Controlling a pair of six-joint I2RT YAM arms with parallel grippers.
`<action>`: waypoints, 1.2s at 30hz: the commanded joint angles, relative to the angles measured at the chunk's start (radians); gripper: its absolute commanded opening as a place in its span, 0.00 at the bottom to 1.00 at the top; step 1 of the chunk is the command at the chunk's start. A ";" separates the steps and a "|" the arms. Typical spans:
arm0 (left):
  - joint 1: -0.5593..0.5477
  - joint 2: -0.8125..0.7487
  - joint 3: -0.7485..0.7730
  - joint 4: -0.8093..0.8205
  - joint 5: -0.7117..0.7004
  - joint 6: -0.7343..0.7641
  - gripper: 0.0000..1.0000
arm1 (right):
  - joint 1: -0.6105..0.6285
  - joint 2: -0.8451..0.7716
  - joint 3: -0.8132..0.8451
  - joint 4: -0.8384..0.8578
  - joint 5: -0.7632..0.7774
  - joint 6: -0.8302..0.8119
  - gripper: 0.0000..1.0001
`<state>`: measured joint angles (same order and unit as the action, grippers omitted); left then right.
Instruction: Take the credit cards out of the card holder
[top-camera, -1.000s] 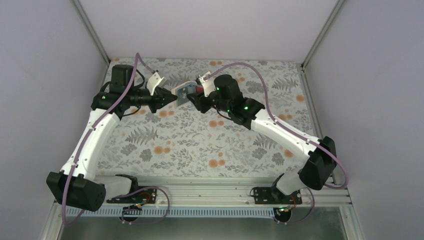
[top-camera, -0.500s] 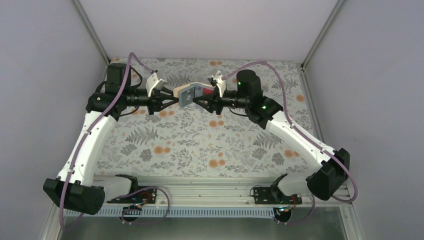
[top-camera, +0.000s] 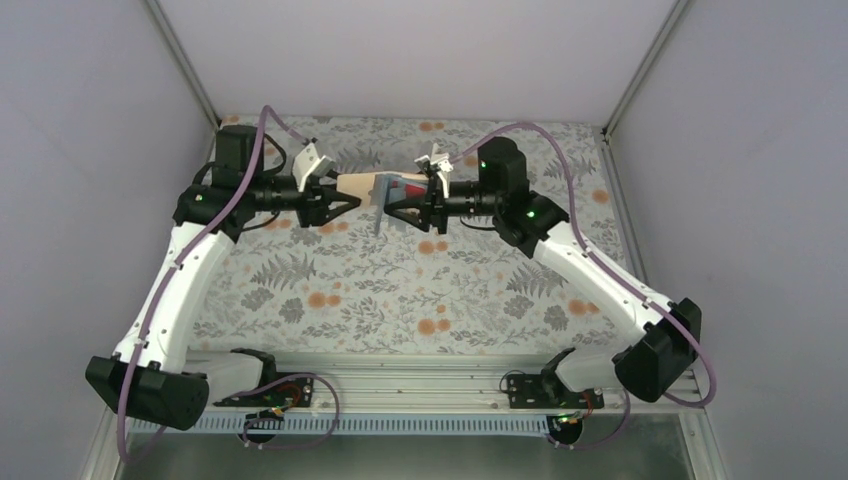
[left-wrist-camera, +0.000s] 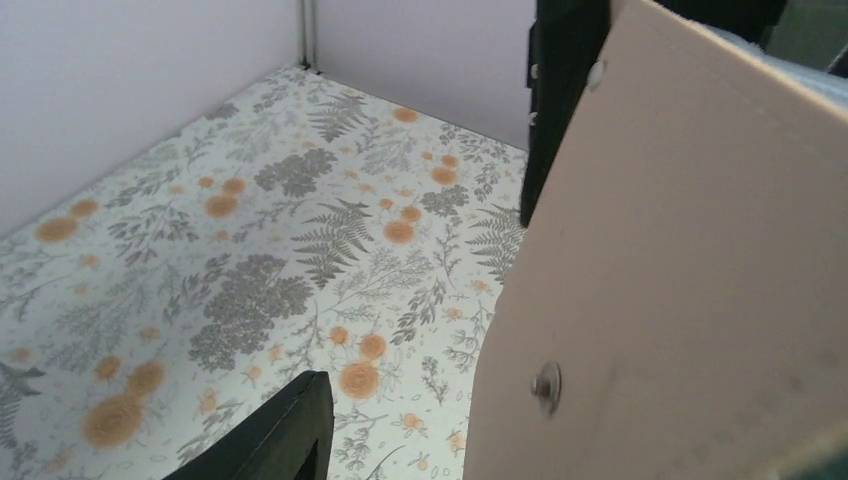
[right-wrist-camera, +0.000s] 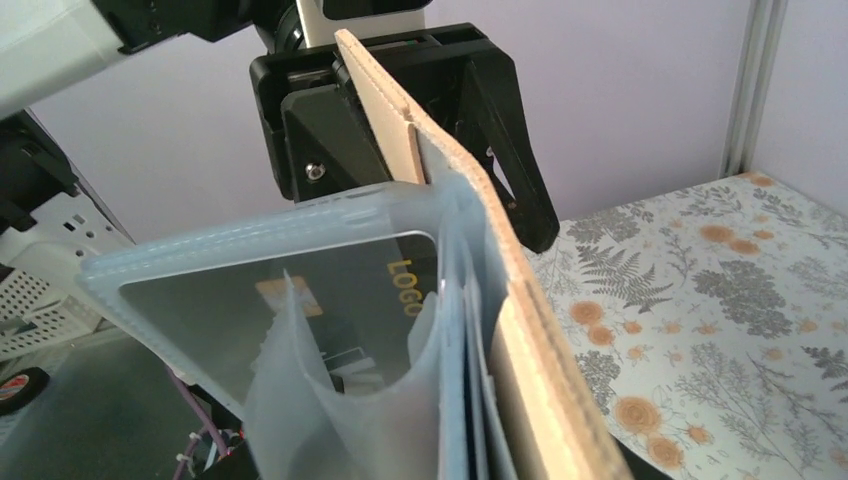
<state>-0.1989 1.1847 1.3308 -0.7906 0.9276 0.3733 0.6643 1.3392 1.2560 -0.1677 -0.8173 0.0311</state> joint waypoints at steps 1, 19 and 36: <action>-0.036 0.019 0.010 0.041 0.014 -0.029 0.51 | 0.009 0.045 0.022 0.089 -0.058 0.044 0.04; -0.096 0.004 0.050 0.018 -0.456 -0.070 0.02 | -0.029 -0.073 -0.086 0.017 0.473 0.065 0.81; -0.085 0.002 0.096 -0.074 -0.115 -0.005 0.02 | -0.030 -0.117 -0.177 0.095 0.161 -0.013 0.99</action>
<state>-0.2916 1.2015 1.3918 -0.8471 0.6712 0.3382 0.6258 1.2388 1.1072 -0.1455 -0.5404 0.0643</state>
